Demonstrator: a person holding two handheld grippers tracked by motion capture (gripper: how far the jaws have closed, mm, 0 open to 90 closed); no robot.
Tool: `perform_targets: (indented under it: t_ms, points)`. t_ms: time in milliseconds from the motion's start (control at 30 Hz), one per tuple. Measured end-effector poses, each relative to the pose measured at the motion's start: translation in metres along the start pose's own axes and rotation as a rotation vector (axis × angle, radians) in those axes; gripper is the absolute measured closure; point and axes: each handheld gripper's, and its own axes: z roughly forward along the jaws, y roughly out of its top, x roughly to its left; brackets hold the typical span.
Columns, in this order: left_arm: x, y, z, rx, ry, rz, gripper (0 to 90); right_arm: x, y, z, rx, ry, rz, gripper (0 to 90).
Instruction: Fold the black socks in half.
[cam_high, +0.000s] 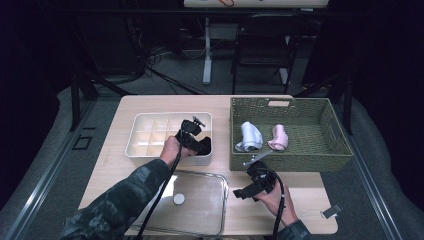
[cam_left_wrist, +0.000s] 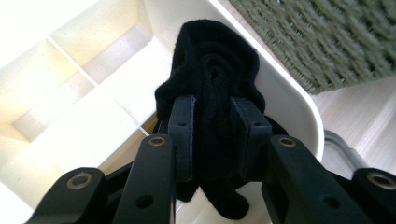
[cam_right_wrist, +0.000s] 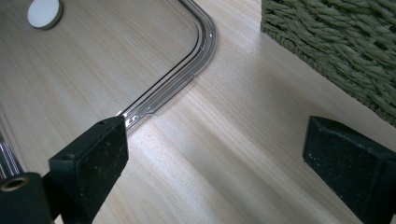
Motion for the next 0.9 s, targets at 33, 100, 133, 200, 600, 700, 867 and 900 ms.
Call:
perform_targets:
  t_ms: [33, 100, 133, 200, 600, 700, 867, 900]
  points:
    - [-0.001, 0.000, 0.000, -0.002, 0.006, 0.002, 71.7, 0.000, 0.000, 0.000, -0.003, 0.004, 0.002, 6.4]
    - [-0.001, -0.002, -0.002, -0.017, 0.009, 0.007, 70.4, 0.000, 0.000, 0.000, -0.009, 0.006, 0.008, 6.4]
    - [-0.002, -0.003, -0.003, -0.031, 0.012, 0.006, 68.8, 0.000, 0.000, 0.000, -0.008, 0.006, 0.008, 6.5]
    - [-0.003, -0.004, -0.007, -0.044, 0.017, 0.006, 62.8, 0.000, -0.001, -0.001, -0.006, -0.003, 0.000, 6.5]
    - [-0.015, -0.023, -0.051, -0.140, 0.102, 0.042, 28.5, 0.002, -0.001, 0.000, -0.009, -0.004, -0.017, 5.3]
    - [-0.020, -0.034, -0.060, -0.169, 0.108, 0.046, 23.0, 0.002, -0.001, 0.001, -0.004, -0.002, -0.012, 5.3]
    - [-0.026, -0.050, -0.070, -0.189, 0.099, 0.042, 15.3, 0.003, 0.000, 0.001, 0.004, 0.002, -0.023, 5.1]
    - [-0.027, -0.053, -0.071, -0.183, 0.070, 0.031, 14.5, 0.003, 0.000, 0.000, -0.005, -0.001, -0.027, 5.1]
